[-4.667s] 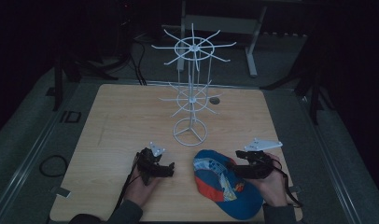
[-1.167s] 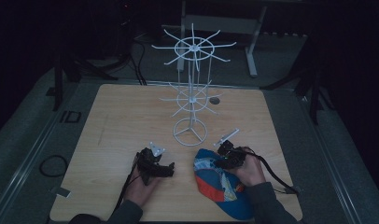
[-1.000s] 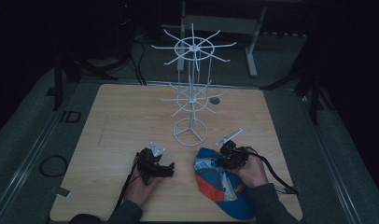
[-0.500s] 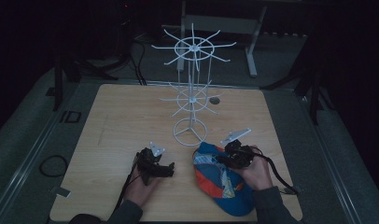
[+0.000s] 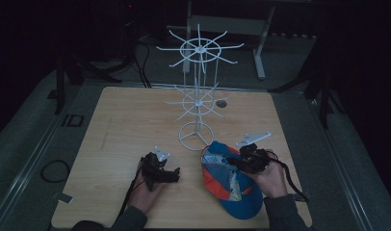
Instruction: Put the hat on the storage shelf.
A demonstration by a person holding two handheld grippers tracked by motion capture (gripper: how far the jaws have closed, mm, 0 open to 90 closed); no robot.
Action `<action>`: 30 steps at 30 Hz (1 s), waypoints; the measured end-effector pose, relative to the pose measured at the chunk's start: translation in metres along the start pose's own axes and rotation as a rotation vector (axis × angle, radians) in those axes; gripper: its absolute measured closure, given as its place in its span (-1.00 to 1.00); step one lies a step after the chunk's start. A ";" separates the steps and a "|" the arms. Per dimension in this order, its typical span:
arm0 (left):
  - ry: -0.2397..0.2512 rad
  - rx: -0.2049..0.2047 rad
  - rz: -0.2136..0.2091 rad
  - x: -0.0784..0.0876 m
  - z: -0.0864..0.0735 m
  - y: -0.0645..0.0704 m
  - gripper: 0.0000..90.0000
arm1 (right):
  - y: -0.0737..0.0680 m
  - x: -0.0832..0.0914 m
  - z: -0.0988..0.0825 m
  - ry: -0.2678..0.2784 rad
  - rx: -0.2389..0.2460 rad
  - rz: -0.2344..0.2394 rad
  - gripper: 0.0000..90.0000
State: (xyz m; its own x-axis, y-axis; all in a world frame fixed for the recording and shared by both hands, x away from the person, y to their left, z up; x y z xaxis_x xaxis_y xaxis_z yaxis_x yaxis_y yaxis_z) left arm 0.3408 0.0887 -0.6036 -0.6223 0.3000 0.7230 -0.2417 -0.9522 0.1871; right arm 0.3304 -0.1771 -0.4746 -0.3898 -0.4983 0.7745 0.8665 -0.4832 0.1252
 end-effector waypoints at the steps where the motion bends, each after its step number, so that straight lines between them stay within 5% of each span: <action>1: 0.000 0.000 0.000 0.000 0.000 0.000 -0.94 | 0.000 0.002 0.000 0.006 -0.003 -0.003 0.95; 30: 0.004 0.001 0.001 0.000 0.000 0.000 -0.94 | 0.008 0.036 0.007 0.152 -0.042 -0.046 0.95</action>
State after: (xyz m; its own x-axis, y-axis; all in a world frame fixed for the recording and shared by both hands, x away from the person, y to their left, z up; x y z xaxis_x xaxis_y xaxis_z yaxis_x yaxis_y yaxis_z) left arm 0.3411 0.0885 -0.6036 -0.6255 0.2997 0.7204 -0.2402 -0.9524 0.1877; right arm 0.3252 -0.1936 -0.4413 -0.4746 -0.5766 0.6650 0.8338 -0.5365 0.1299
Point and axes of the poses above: each handheld gripper's, and its own axes: x roughly backward along the jaws, z roughly out of its top, y roughly to its right, the point moved 5 cm from there along -x, roughly forward along the jaws, and after that the axes turned 15 degrees about x, right-handed, at the moved point
